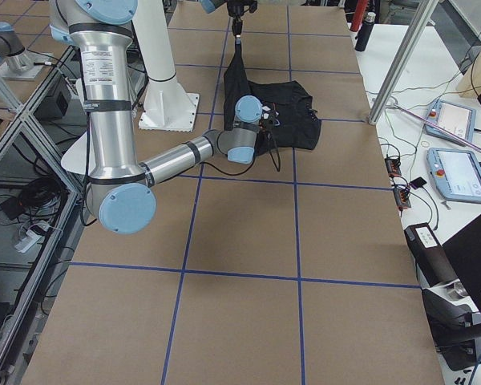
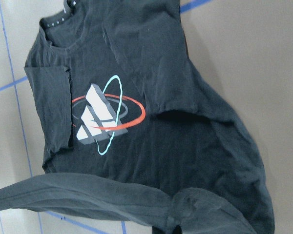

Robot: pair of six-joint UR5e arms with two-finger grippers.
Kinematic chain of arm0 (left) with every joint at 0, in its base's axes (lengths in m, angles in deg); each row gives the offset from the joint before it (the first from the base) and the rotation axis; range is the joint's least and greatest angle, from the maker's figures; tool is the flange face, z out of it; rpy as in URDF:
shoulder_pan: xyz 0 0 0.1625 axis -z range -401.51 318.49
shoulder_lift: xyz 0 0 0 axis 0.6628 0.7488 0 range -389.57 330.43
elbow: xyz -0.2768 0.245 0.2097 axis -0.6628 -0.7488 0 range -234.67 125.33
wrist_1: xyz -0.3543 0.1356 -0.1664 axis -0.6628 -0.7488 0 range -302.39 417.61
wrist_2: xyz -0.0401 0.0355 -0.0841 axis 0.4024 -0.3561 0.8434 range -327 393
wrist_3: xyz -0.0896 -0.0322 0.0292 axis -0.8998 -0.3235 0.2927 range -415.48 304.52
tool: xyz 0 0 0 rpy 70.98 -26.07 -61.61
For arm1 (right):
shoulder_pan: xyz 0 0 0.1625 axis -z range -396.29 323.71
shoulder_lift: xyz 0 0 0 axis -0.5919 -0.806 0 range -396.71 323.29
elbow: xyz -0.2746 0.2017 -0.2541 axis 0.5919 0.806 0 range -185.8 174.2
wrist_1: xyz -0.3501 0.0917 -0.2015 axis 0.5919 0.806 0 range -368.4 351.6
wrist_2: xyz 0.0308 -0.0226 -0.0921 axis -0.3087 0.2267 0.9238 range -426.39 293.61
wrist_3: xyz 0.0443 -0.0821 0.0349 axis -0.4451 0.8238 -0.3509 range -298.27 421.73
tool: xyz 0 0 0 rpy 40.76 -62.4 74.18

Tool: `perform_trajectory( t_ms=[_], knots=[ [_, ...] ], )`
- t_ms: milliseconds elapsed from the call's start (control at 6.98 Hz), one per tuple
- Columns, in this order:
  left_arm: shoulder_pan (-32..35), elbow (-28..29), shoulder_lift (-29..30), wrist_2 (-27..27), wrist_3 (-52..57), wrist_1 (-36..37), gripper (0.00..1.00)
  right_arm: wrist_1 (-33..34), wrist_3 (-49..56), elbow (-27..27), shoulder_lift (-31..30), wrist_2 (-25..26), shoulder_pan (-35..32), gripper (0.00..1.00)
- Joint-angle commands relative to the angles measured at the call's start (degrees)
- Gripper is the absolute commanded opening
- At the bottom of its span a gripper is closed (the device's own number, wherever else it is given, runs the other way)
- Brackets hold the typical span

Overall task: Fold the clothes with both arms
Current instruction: 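Carry both hem corners away from the robot over the shirt toward the collar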

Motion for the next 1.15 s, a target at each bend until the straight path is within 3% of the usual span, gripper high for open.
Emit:
perform_trajectory(
  t_ms=[0, 287, 430, 573, 1003],
  knots=[
    [4.04, 8.20, 3.95, -0.40, 5.32, -0.02, 0.00, -0.13, 4.75, 8.07, 7.11, 2.23, -4.09, 0.00],
    [7.12, 18.36, 12.18, -1.27, 5.26, -0.02, 0.00, -0.22, 4.85, 20.53, 18.52, 8.02, -4.63, 0.00],
    [7.12, 23.30, 15.96, -4.41, 5.26, -0.02, 0.00, -0.22, 5.03, 23.73, 20.40, 10.66, -4.54, 0.00],
    [7.12, 26.39, 18.44, -4.97, 5.26, -0.02, 0.00, -0.14, 5.03, 24.45, 20.77, 13.03, -4.37, 0.00],
    [7.30, 28.09, 18.11, -6.45, 5.26, -0.02, 0.00, -0.57, 6.42, 29.64, 22.97, 18.13, -2.71, 0.00]
  ],
)
